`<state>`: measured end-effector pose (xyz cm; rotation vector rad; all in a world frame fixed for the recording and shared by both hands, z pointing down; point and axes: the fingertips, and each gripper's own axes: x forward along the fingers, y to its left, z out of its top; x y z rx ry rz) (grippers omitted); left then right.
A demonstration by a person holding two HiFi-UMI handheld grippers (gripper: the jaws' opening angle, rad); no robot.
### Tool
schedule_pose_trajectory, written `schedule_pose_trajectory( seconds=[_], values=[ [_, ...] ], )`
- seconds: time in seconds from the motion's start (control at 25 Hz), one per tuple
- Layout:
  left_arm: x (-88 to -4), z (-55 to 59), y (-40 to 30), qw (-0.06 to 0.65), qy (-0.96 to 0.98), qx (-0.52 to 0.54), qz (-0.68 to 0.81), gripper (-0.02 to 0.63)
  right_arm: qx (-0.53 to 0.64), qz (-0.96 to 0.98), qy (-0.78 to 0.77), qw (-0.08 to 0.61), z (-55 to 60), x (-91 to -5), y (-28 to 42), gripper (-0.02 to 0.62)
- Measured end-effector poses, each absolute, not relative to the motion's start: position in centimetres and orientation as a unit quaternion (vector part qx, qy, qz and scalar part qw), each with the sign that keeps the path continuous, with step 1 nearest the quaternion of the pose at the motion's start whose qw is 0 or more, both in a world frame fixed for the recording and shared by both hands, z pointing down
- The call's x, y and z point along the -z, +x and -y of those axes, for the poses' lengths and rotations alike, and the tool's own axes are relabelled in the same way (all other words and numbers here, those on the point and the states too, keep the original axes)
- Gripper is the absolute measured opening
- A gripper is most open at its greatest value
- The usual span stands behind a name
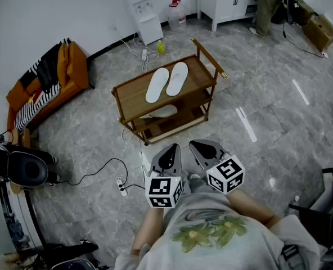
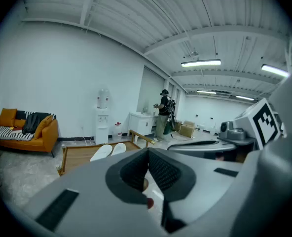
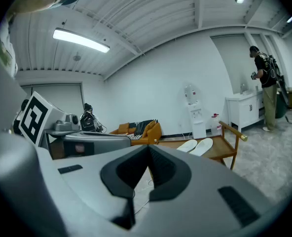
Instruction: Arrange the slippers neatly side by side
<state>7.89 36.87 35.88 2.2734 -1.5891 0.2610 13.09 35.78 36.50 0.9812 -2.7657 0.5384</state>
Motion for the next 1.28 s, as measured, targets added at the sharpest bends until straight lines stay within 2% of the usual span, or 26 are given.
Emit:
schedule_pose_trajectory(
  seconds=[0.56, 1.28],
  values=[
    [-37.3, -32.8, 6.8, 0.185, 0.800, -0.103, 0.561, 0.015, -0.200, 0.919, 0.328, 0.086, -31.7, -38.4, 12.5, 0.006],
    [-38.4, -16.3, 1.9, 0.196, 0.817, -0.112, 0.530, 0.015, -0.217, 0.899, 0.371, 0.087, -14.9, -39.1, 8.3, 0.006]
  ],
)
